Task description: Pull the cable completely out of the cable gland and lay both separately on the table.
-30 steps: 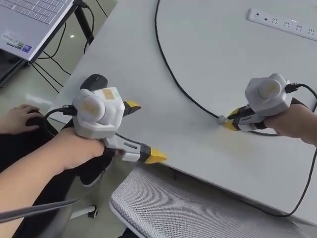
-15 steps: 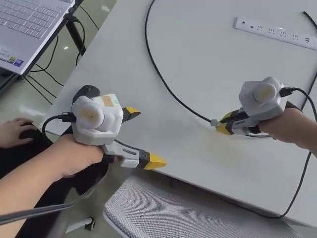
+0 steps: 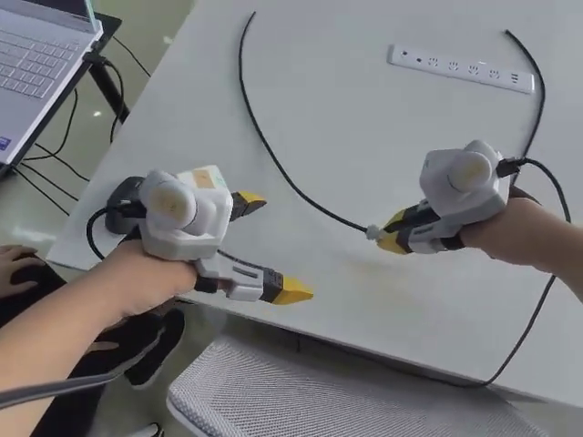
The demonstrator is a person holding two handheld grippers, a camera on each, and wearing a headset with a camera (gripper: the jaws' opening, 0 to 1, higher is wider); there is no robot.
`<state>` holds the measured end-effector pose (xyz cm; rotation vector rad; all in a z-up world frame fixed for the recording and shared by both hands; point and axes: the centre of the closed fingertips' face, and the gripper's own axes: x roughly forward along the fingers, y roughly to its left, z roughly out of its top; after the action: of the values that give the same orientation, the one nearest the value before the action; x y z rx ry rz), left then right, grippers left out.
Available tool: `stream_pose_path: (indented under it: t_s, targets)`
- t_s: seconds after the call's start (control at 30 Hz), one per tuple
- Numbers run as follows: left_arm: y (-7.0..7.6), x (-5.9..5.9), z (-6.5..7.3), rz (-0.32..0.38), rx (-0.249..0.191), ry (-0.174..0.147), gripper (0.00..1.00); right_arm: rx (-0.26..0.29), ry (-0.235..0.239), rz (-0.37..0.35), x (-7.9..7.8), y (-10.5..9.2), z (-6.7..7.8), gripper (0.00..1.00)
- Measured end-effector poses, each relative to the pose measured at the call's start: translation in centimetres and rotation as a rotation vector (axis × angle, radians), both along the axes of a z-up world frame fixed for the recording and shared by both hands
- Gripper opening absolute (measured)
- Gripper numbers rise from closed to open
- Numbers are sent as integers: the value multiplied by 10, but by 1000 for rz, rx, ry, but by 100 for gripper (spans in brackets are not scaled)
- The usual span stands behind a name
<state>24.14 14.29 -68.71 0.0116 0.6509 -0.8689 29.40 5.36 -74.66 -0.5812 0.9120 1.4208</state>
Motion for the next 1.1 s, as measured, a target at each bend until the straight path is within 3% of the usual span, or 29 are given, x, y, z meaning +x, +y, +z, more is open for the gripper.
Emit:
stream_pose_path:
  t_s: [0.23,0.47,0.57,0.7,0.83,1.1]
  targets:
    - [-21,6,5,-32,-27,-18,92,13,-12,32,-15,-2,21,6]
    - [-40,12,8,-74,-52,-26,90,14,-29,75,-29,-2,32,6]
    - [-49,13,9,-96,-78,-19,87,19,-34,92,-36,-1,37,6]
    - [-58,13,3,-127,-68,-19,85,20,-37,122,-43,0,41,6]
    - [-67,16,4,-137,-99,-8,82,23,-52,146,-48,0,47,6]
    - [-84,15,7,-194,-143,1,66,35,-87,178,-48,-1,58,6]
